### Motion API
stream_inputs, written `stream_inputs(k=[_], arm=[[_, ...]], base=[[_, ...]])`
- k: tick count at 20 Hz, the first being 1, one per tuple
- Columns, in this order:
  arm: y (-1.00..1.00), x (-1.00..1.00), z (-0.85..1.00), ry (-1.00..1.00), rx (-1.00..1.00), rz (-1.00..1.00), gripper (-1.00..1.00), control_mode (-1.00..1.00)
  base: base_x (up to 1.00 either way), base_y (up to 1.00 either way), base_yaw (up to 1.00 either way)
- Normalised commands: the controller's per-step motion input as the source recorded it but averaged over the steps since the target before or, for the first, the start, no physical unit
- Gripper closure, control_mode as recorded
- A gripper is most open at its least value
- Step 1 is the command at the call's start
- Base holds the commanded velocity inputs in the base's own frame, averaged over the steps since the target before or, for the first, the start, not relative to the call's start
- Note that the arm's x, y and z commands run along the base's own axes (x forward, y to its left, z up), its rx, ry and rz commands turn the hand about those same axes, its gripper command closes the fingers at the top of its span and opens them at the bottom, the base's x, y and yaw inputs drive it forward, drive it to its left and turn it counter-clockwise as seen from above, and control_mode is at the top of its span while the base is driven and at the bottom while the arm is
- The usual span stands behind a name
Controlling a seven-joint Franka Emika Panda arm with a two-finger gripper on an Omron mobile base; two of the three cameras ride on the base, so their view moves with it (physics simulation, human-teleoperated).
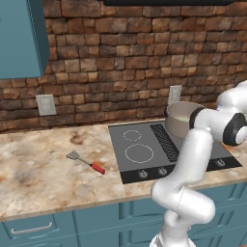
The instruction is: Put the corn and bell pepper in the pot. Retrieve the spatula and lightly stir the vegetables in the pot.
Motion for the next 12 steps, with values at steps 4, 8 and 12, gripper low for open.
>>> stream_inputs(k=[4, 8, 12], arm=[[1.0, 0.0, 0.66, -0.02, -0.08, 0.0, 1.0, -1.0], [1.0, 0.0, 0.43, -0.05, -0.06, 0.0, 1.0, -1.0], [0.97, 0.36, 0.09, -0.12, -0.06, -0.06, 1.0, -1.0]], base=[[0.0, 0.0, 0.0], [0.0, 0.0, 0.0], [0.0, 0.0, 0.0]])
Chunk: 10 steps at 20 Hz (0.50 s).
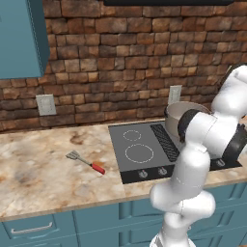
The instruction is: Put the corn and bell pepper in the pot. Retrieve the spatula and lightly stir the vegetables in the pot.
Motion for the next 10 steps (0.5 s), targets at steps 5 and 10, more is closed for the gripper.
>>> stream_inputs(k=[5, 10], arm=[[0.84, 0.72, 0.3, -0.06, -0.01, -0.22, 1.0, -1.0], [0.67, 0.74, 0.1, 0.0, -0.06, -0.2, 1.0, -1.0]], base=[[0.0, 0.0, 0.0], [0.0, 0.0, 0.0]])
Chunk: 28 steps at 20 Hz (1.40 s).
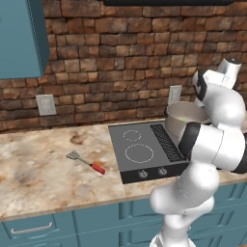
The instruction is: Put the corn and bell pepper in the pot. Retrieve the spatula and lightly stir the vegetables in the pot.
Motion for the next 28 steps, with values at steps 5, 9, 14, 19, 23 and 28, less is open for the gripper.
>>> stream_inputs(k=[5, 9, 14, 19, 23, 28], arm=[[-0.16, 0.69, -0.05, 0.0, -0.01, -0.05, 1.0, -1.0], [-0.08, 0.49, -0.07, 0.0, 0.11, 0.0, 1.0, -1.0], [0.0, 0.43, -0.25, 0.0, 0.09, 0.01, 1.0, -1.0], [0.0, 0.4, -0.56, 0.05, 0.0, 0.01, 1.0, -1.0], [0.0, 0.3, -0.51, 0.03, 0.0, 0.02, 1.0, -1.0], [0.0, 0.13, -0.07, 0.0, 0.0, 0.01, 1.0, -1.0]], base=[[0.0, 0.0, 0.0], [0.0, 0.0, 0.0], [0.0, 0.0, 0.0], [0.0, 0.0, 0.0], [0.0, 0.0, 0.0], [0.0, 0.0, 0.0]])
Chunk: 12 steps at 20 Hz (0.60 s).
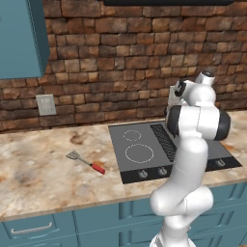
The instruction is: Put the corn and bell pepper in the pot. Retrieve the spatula and lightly stir the vegetables in the pot.
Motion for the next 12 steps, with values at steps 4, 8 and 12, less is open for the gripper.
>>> stream_inputs(k=[4, 8, 12], arm=[[-0.07, 0.26, -0.24, 0.01, 0.0, 0.02, 1.0, -1.0], [-0.2, 0.52, -0.05, 0.04, 0.0, 0.02, 1.0, -1.0], [-0.37, 0.28, 0.0, 0.01, 0.0, 0.08, 1.0, -1.0]], base=[[0.0, 0.0, 0.0], [0.0, 0.0, 0.0], [0.0, 0.0, 0.0]])
